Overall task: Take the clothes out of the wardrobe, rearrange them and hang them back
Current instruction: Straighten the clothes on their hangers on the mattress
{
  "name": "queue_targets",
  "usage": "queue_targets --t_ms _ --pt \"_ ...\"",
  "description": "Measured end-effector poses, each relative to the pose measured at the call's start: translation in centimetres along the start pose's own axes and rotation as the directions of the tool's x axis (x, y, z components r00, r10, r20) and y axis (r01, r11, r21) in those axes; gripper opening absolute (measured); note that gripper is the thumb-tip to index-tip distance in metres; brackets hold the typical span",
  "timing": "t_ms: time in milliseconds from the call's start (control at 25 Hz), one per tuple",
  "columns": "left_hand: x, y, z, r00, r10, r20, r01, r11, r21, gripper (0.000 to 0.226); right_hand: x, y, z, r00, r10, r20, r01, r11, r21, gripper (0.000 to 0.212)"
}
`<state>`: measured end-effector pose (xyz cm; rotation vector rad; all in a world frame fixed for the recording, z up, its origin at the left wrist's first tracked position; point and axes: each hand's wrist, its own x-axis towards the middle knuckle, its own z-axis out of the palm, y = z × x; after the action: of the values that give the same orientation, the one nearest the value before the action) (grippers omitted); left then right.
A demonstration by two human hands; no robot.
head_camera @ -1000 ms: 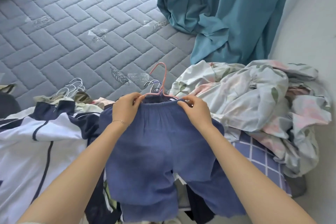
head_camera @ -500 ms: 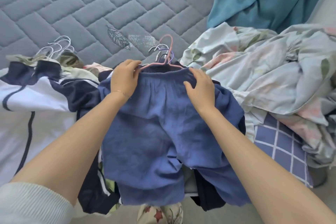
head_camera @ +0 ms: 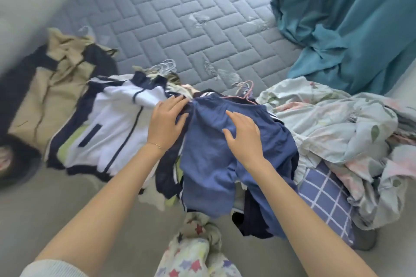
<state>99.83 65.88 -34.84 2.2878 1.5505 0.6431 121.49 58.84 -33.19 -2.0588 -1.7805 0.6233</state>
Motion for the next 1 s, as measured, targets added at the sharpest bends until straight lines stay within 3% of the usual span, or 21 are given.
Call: queue_targets --t_ms 120,240,520,760,1000 --pt "-7.9 -0.9 -7.5 0.99 -0.136 -0.037 0.138 0.988 0.07 0.04 -4.0 -7.8 -0.5 0.991 -0.124 0.043 0.122 0.992 0.034 0.052" --pt "-15.4 -2.5 -12.8 0.95 -0.304 -0.07 0.306 0.952 0.021 0.041 -7.9 -15.3 0.3 0.97 -0.237 0.046 0.226 0.959 0.171 0.049" --pt "-29.3 -12.0 -23.1 0.756 -0.599 -0.263 0.599 0.796 -0.091 0.041 -13.1 -30.4 7.8 0.863 -0.461 0.207 0.43 0.885 0.177 0.049" --pt "-34.3 -23.5 -32.0 0.655 -0.666 -0.357 0.657 0.735 -0.165 0.044 -12.7 -42.6 16.3 0.825 -0.483 0.294 0.469 0.875 0.12 0.05" --pt "-33.2 -33.6 -37.8 0.692 -0.647 -0.321 0.648 0.752 -0.121 0.046 -9.5 -52.6 22.0 0.82 -0.488 0.3 0.471 0.872 0.132 0.051"
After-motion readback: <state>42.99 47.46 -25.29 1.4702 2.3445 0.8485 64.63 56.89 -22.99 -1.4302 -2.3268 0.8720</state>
